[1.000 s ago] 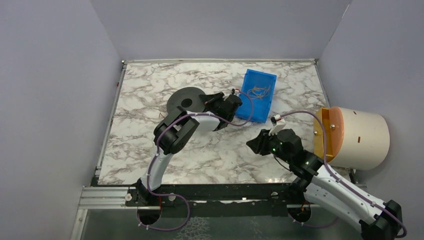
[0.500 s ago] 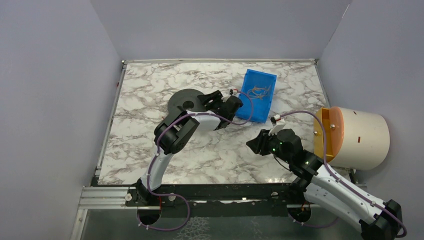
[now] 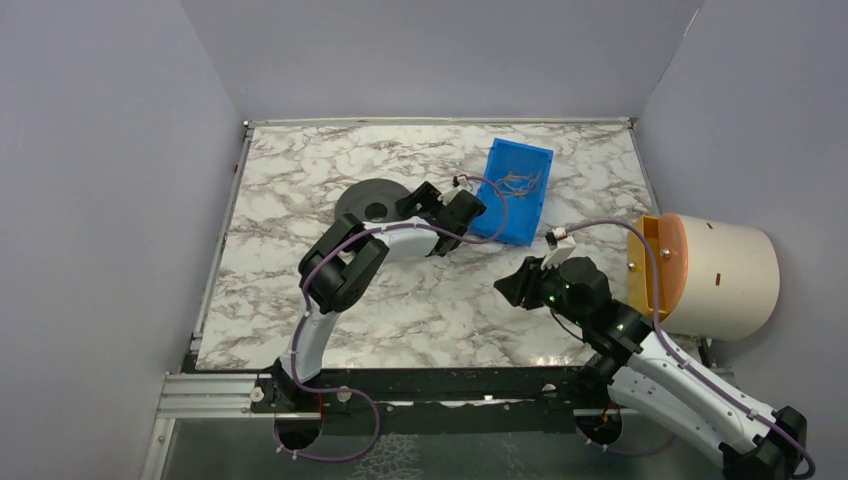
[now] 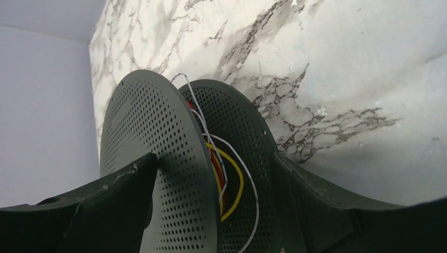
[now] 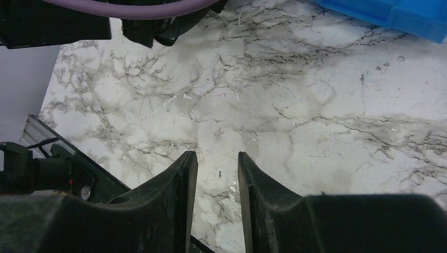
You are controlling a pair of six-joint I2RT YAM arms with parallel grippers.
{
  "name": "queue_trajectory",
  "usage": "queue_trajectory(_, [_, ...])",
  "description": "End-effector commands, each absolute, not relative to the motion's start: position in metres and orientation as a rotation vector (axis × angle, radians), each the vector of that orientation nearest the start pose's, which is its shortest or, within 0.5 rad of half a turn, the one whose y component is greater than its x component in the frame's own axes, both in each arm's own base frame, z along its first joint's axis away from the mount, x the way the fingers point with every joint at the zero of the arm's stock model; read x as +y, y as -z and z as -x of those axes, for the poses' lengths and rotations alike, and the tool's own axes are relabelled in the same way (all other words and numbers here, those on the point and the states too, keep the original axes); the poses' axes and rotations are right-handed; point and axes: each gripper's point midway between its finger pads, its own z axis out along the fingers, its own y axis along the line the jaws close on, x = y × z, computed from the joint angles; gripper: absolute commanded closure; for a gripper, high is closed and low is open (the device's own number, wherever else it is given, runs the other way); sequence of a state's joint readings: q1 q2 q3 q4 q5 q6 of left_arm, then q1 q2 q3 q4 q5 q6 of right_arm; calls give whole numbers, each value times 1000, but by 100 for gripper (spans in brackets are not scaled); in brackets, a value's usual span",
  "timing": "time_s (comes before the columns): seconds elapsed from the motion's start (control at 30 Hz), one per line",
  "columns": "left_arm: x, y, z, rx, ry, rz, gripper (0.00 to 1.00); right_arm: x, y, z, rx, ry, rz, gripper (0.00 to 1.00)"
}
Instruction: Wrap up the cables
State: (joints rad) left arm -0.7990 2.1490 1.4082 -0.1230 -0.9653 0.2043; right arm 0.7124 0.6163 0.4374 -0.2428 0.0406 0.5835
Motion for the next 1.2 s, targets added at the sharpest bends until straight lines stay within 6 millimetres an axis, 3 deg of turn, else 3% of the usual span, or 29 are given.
queue_trajectory(0.0, [-236,-63,-414,2089,-627,-571,19,187,-154,-194,2082,-771,84,61])
queue_trajectory(0.27, [-243,-65,-395,2146,-438,-521,16,186,-152,-195,2105,-759,70,61])
queue_trajectory(0.53, [-254,-92,-376,2157,-213,-474,9,174,-156,-203,2111,-651,61,60])
queue_trajectory(0.73, [-274,-119,-362,2150,15,-466,9,166,-165,-216,2100,-543,67,60])
queue_trajectory(0.8, [-281,-141,-356,2122,112,-450,8,165,-168,-221,2105,-503,84,60])
queue_trajectory(1.03, [-291,-190,-333,2061,340,-432,5,170,-169,-238,2144,-407,132,59])
queue_trajectory(1.17, [-298,-210,-314,2081,478,-449,1,182,-169,-249,2163,-404,146,49])
